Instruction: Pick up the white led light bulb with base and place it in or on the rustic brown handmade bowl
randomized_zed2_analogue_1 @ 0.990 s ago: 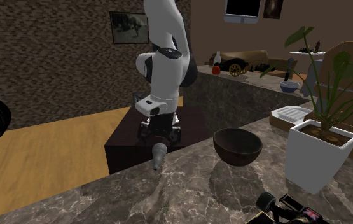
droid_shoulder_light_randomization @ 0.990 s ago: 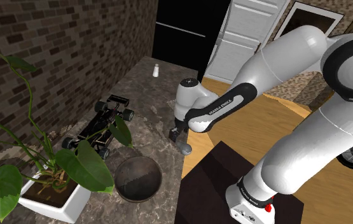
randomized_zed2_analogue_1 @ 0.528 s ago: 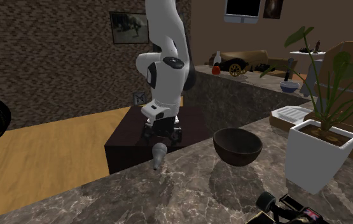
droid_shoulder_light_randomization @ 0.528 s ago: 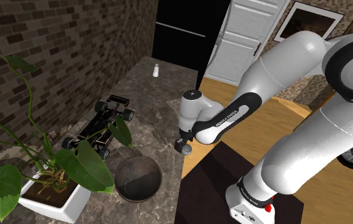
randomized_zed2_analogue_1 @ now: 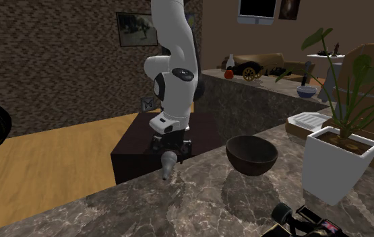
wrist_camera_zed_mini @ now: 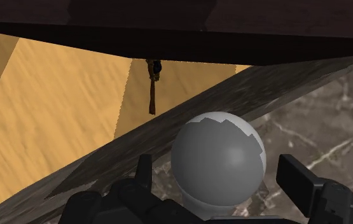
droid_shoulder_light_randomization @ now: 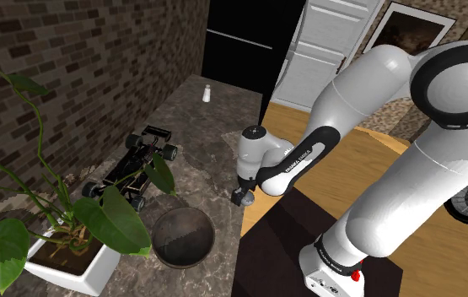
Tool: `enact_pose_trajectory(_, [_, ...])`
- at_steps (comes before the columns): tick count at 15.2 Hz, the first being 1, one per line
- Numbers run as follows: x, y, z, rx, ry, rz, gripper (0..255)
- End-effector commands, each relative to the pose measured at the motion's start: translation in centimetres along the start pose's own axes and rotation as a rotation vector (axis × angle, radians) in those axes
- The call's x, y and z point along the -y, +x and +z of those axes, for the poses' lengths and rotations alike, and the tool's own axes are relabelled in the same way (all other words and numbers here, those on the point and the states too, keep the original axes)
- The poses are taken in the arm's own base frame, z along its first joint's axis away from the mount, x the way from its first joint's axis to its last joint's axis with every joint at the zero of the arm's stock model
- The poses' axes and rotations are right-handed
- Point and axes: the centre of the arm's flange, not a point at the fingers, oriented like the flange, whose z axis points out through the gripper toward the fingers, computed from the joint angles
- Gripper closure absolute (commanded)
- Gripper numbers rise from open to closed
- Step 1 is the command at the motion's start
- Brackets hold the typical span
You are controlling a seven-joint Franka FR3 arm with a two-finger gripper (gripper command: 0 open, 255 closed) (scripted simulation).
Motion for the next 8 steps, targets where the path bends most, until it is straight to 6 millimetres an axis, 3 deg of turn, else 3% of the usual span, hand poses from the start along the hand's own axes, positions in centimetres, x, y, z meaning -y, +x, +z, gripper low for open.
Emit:
enact_pose_trajectory(1, [0.00,0.00,0.03,0.000,0.000,0.000,0])
enact_pose_trajectory(4, [0.00,0.00,0.03,0.000,0.000,0.000,0])
enact_pose_trajectory(5, [0.00,0.00,0.03,0.000,0.000,0.000,255])
enact_pose_trajectory(8, [-0.01,0.00,0.03,0.000,0.000,0.000,255])
